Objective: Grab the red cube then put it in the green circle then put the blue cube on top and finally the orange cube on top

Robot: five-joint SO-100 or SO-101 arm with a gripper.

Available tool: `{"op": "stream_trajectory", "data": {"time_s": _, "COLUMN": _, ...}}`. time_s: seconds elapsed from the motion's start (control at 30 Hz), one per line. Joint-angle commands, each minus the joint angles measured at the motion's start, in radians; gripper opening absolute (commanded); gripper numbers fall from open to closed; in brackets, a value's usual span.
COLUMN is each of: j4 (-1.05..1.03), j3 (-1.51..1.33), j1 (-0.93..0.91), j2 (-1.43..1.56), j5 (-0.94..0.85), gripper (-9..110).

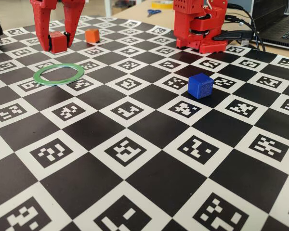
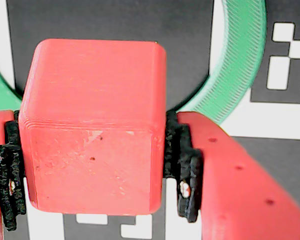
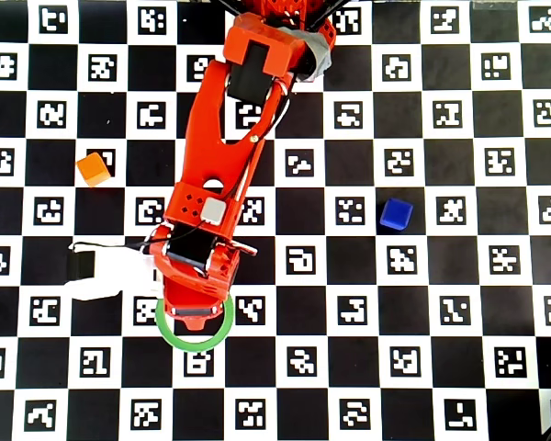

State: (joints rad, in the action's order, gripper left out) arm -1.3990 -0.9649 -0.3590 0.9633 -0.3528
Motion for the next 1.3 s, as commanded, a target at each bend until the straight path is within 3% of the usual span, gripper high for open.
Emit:
{"op": "stream_trajectory", "data": {"time_s": 0.0, "j4": 0.005, "j3": 0.118, "j1": -0.006, "j2": 0.018, "j5": 0.023, "gripper": 1}}
{"op": "stream_trajectory", "data": {"time_s": 1.27, "j4": 0.112, "j3": 0.015, "j1": 0.043, "j2": -0.054, "j5": 0.089, "gripper": 1}}
